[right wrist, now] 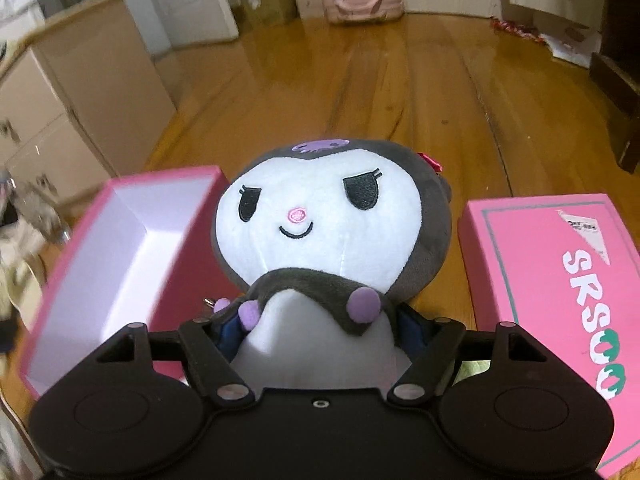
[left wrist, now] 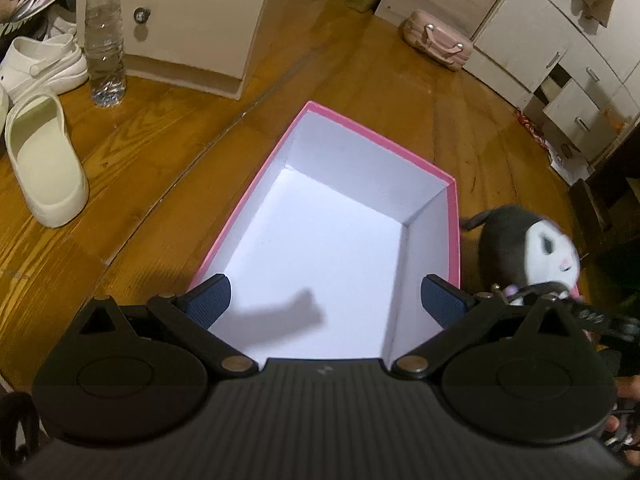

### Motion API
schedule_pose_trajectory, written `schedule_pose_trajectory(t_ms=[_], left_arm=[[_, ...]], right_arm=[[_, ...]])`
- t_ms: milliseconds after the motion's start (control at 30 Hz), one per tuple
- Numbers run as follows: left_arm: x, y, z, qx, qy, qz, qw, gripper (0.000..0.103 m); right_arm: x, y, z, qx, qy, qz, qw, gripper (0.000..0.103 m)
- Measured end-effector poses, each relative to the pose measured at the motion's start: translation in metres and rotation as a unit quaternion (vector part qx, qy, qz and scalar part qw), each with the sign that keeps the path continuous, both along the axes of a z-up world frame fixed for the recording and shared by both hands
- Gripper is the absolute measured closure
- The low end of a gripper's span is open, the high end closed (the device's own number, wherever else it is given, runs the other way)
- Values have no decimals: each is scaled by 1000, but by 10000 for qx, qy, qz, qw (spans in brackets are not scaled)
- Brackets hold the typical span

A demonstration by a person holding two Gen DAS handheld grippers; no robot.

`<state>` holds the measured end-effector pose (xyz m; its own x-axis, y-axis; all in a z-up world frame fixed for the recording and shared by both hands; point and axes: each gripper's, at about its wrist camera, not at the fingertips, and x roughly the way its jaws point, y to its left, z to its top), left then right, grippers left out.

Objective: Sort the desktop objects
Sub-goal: 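Carry the Kuromi plush with the right tool over the open pink box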

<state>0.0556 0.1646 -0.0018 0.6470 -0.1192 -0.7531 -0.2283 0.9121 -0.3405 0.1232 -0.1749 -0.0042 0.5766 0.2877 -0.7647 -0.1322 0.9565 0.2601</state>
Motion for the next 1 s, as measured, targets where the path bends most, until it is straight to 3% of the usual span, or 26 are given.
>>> schedule_pose_trajectory(t_ms=[167,367,600,733,900,1000], left_arm=[[-1,6,-2,-158,108,80,9998,0],[0,2,-4,297,4,-121,9995,0],[-3,18,3,749,-112,-60,9971,0],[-9,35,7,1028,-148,231,9943,0],[-14,45,7,1092,-132,16,9939,0],[-11,48,6,1099,-131,82,9938,0]], right_arm=[[0,5,28,446,-301,-135,9985,24],[-6,57,53,636,-545,723,9939,24],[-6,132,45,583,-46,1527,9865,24],[11,166,28,273,339,1653,9853,24],[23,208,10,-370,685,1987,9770,24],[29,224,1,-513,942,2007,9738,23]])
